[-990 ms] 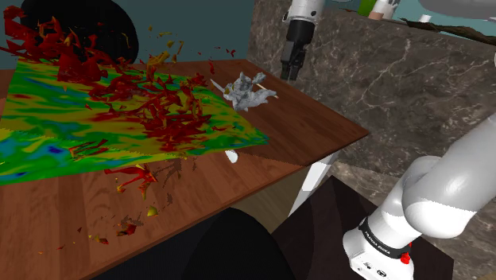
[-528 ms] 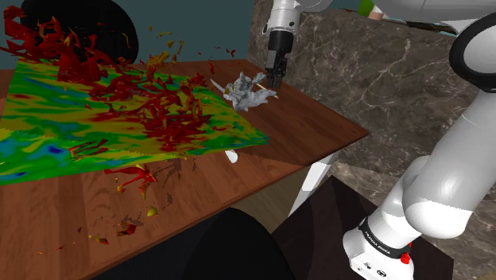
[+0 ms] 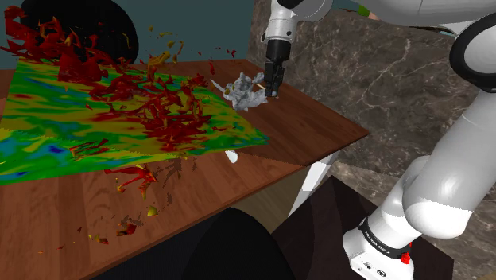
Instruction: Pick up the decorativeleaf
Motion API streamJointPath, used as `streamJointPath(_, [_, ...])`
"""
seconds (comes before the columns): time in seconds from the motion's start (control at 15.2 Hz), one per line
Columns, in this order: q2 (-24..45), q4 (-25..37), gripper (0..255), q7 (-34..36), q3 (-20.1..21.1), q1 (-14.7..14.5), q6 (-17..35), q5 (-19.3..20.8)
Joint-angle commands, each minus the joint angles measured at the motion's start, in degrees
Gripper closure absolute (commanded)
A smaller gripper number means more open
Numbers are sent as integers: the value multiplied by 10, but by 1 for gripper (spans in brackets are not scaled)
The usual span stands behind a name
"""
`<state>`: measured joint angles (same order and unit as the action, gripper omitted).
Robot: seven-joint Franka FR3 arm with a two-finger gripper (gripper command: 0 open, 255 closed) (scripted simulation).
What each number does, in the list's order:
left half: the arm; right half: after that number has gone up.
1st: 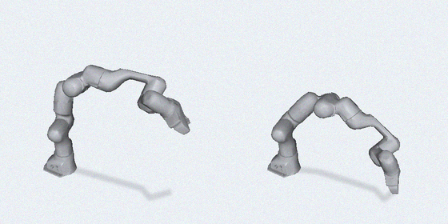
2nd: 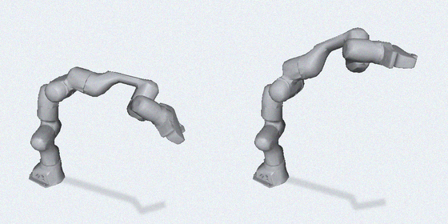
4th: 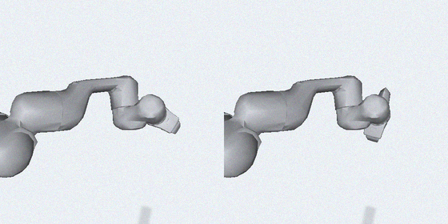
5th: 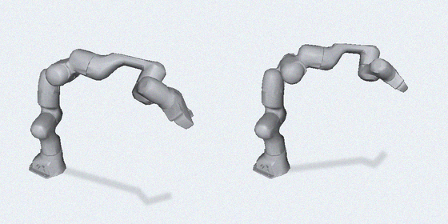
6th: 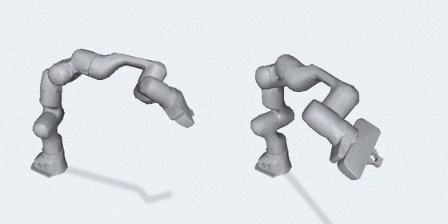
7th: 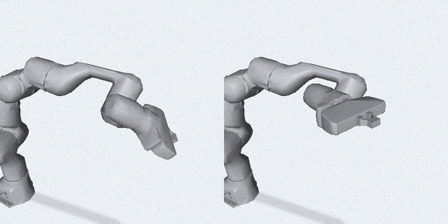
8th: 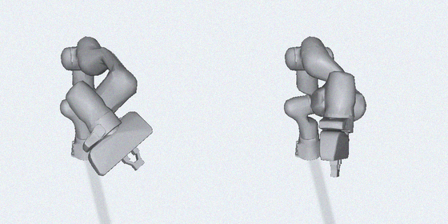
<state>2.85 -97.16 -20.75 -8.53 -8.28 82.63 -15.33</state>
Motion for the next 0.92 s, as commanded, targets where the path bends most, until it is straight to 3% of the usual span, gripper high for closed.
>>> streamJointPath(0.0, [0, -1, 255, 0, 0, 0, 1, 0])
streamJointPath(0.4, [0, 0, 255, 0, 0, 0, 0, 0])
streamJointPath(0.86, [6, 60, 255, 12, -1, 2, -54, -3])
